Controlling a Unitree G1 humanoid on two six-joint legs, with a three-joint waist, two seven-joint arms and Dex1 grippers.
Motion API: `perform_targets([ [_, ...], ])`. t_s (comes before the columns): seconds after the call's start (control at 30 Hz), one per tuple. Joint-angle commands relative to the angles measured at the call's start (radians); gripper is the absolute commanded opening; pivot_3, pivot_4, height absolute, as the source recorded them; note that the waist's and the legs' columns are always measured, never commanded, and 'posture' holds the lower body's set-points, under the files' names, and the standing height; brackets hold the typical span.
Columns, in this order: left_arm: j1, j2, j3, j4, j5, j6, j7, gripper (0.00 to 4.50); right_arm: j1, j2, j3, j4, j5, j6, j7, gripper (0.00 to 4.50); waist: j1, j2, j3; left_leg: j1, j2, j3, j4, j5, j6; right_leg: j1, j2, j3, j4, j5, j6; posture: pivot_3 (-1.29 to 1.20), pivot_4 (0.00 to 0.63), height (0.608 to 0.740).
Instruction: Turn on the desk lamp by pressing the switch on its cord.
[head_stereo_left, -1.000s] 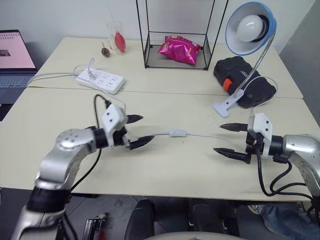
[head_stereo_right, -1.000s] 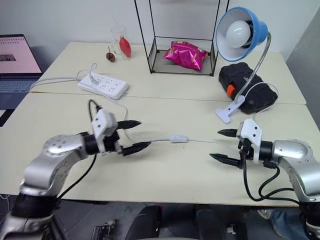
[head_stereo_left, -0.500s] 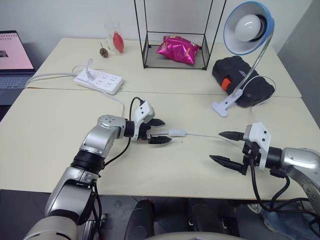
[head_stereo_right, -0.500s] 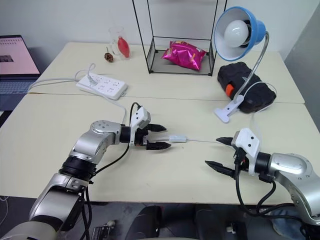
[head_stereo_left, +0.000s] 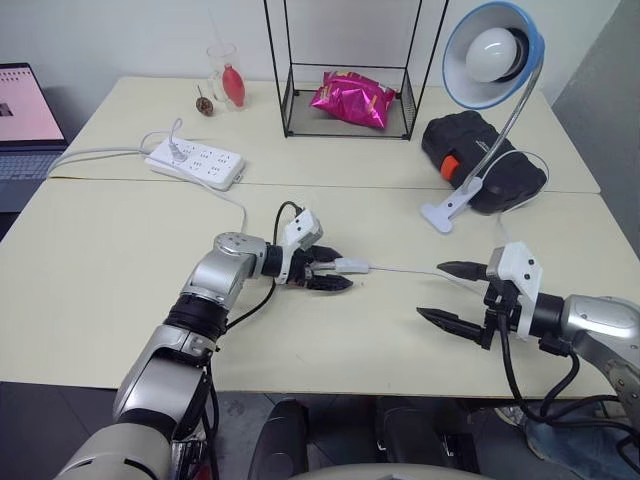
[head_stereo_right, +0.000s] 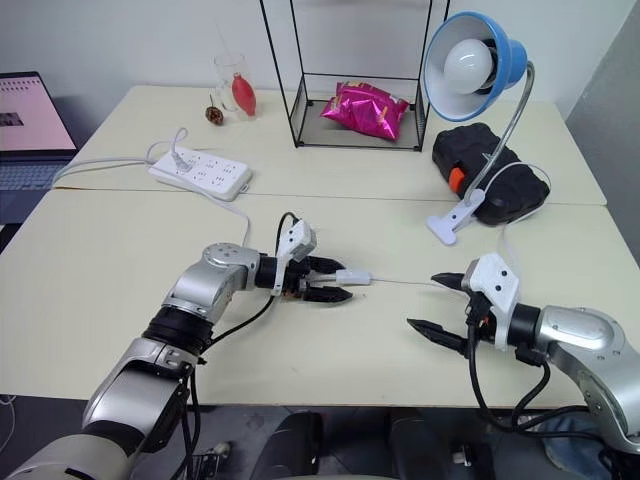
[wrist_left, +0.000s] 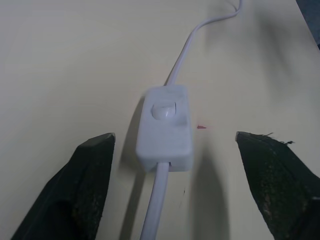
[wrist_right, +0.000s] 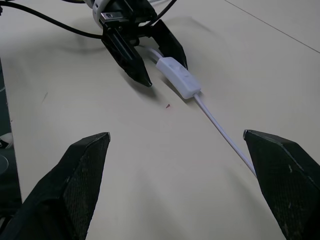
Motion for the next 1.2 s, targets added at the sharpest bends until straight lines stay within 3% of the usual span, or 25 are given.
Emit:
perform_targets([
  [0.03,-0.026,-0.019,0.0,0.009,0.014,-0.012,-0.006,2.96,-0.013,-0.005,-0.036,-0.037,0.028,0.0,-0.005,4.5,0.0,0.0,0.0,0.0,0.0,0.0,0.0,0.0,0.0,0.0,0.0,0.0,0.0,0.0,0.0,0.0,0.15,0.74],
  [0.33,-0.018,-0.033,0.001,0.021,0.04,-0.047,-0.003,1.13,-0.016,-0.012,-0.03,-0.047,0.041,0.006,-0.019,4.5,0.0,0.0,0.0,0.0,0.0,0.0,0.0,0.0,0.0,0.0,0.0,0.0,0.0,0.0,0.0,0.0,0.15,0.74],
  [0.47,0.003,-0.027,0.014,-0.014,0.051,-0.099,0.01,1.1,-0.043,0.01,-0.041,-0.05,0.088,0.043,-0.048,4.5,-0.001,0.0,0.0,0.0,0.0,0.0,0.0,0.0,0.0,0.0,0.0,0.0,0.0,0.0,0.0,0.0,0.15,0.74],
  [0.57,0.01,-0.038,0.05,-0.056,0.044,-0.138,0.065,1.1,-0.066,0.068,-0.062,-0.071,0.21,0.134,-0.13,4.5,0.0,0.0,0.0,0.0,0.0,0.0,0.0,0.0,0.0,0.0,0.0,0.0,0.0,0.0,0.0,0.0,0.15,0.74],
  [0.7,0.03,-0.058,0.098,-0.152,0.013,-0.131,0.145,1.1,-0.053,0.232,-0.072,-0.111,0.534,0.264,-0.414,4.5,0.002,0.0,0.0,-0.001,0.001,-0.002,0.0,0.0,0.0,0.0,0.0,-0.001,0.001,0.001,-0.001,0.0,0.15,0.74],
  [0.83,0.068,-0.075,0.12,-0.259,-0.012,-0.086,0.194,1.1,-0.03,0.323,-0.052,-0.077,0.748,0.284,-0.645,4.5,0.001,0.0,0.0,-0.001,0.0,-0.001,0.0,0.0,0.0,0.0,-0.001,0.0,0.0,0.002,-0.004,0.0,0.15,0.74],
  [1.0,0.105,-0.087,0.126,-0.356,-0.035,-0.04,0.238,1.1,-0.062,0.492,0.003,0.027,0.781,0.219,-0.871,4.5,-0.001,0.0,0.0,0.0,0.0,-0.001,0.0,0.0,0.0,0.0,-0.001,0.0,0.001,0.001,-0.001,0.0,0.15,0.74],
  [1.2,0.115,-0.081,0.122,-0.403,-0.047,0.004,0.253,1.1,-0.114,0.594,0.039,0.126,0.798,0.199,-0.979,4.5,-0.001,0.0,-0.001,0.0,0.001,-0.001,0.0,0.0,0.0,0.0,0.0,0.001,0.001,0.001,0.0,0.0,0.15,0.74],
])
